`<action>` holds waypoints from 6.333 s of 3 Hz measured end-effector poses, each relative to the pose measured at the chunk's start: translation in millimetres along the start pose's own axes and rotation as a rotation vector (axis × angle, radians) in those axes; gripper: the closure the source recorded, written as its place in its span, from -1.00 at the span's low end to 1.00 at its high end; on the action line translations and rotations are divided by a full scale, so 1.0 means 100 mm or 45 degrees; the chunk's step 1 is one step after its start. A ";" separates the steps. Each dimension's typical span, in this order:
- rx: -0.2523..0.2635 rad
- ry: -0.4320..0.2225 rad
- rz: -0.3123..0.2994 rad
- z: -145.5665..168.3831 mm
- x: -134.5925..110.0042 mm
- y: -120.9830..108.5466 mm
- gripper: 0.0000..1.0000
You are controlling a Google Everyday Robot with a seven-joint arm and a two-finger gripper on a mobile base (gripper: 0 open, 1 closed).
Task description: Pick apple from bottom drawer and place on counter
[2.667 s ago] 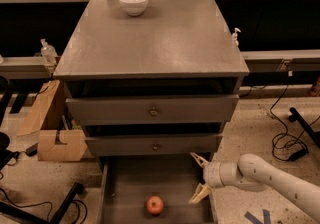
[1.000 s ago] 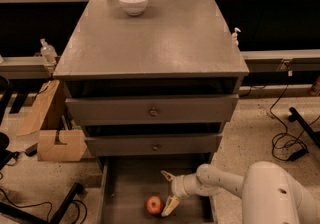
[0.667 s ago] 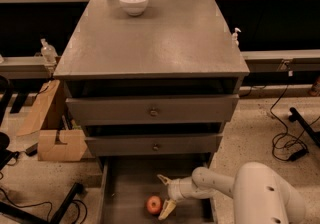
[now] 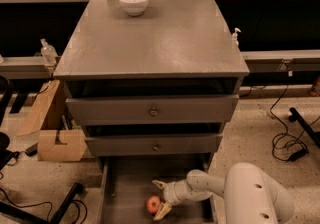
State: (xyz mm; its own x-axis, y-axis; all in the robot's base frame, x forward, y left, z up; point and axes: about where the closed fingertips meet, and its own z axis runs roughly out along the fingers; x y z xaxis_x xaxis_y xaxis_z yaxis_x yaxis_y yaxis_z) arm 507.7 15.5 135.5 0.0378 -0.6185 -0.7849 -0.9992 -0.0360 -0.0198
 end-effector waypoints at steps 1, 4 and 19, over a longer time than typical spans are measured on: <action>-0.011 -0.001 -0.004 0.08 0.00 0.03 -0.33; -0.042 -0.046 -0.012 -0.07 -0.41 0.14 0.99; 0.864 -0.091 0.319 -6.04 -4.96 -3.42 1.00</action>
Offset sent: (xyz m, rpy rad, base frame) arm -0.0051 0.0130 -0.0011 0.0014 -0.0182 0.0277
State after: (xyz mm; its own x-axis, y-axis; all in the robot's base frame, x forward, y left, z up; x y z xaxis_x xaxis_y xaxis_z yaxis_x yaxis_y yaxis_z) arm 839.9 -138.9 905.7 -0.1715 -0.4909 -0.8542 -0.7682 0.6095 -0.1961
